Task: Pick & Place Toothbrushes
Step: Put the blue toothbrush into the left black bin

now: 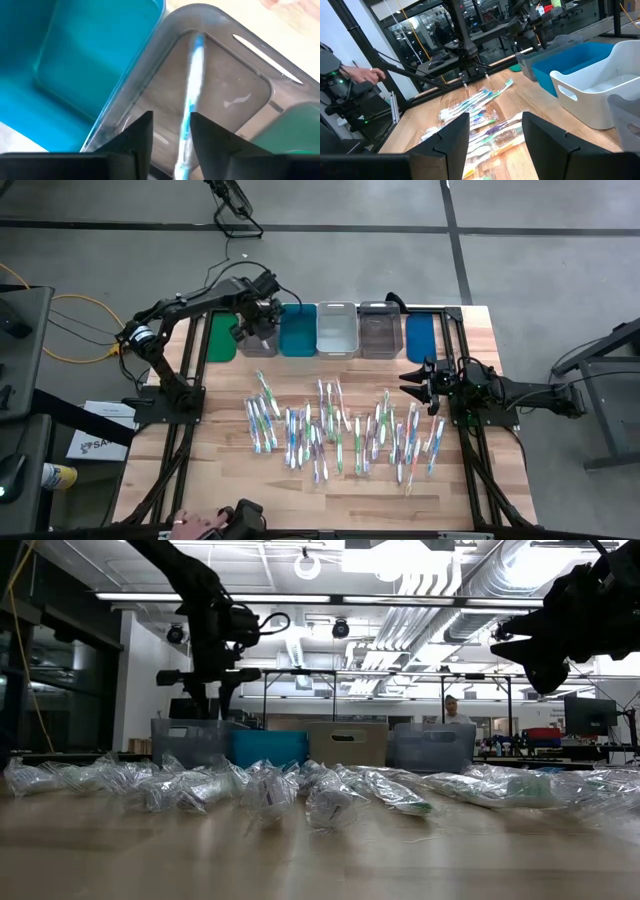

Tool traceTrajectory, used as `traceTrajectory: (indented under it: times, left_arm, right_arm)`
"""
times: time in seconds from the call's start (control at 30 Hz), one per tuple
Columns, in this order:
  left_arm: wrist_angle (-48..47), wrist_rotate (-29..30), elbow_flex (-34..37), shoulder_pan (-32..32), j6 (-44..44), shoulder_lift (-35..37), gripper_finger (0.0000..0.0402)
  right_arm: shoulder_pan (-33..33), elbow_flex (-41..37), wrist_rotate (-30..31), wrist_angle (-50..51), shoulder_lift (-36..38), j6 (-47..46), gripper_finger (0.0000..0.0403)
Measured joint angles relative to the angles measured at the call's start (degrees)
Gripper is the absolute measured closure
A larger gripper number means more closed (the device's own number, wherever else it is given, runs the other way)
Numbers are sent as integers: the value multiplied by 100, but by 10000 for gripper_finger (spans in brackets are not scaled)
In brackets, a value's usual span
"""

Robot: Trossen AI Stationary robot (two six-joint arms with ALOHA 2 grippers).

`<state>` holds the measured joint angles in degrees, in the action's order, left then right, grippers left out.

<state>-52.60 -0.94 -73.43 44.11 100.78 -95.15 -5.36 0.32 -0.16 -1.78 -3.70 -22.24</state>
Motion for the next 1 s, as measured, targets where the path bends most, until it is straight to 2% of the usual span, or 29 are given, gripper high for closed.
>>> traceTrajectory:
  times: [0.3,0.6,0.77,0.87,1.0]
  left_arm:
    - [-55,557,0,-511,-490,61,255]
    - [-384,530,0,-1053,-1273,572,255]
    - [-969,220,-2,-1293,-1776,847,255]
    - [-1431,4,-2,-1464,-2453,898,255]
    - [-1986,-85,-2,-1690,-4203,896,255]
  right_arm:
    - [2,0,0,-1,1,0,227]
    - [1,0,-1,0,-1,0,227]
    - [0,0,-1,0,0,0,227]
    - [0,2,-2,0,-1,0,227]
    - [1,2,-1,0,1,0,227]
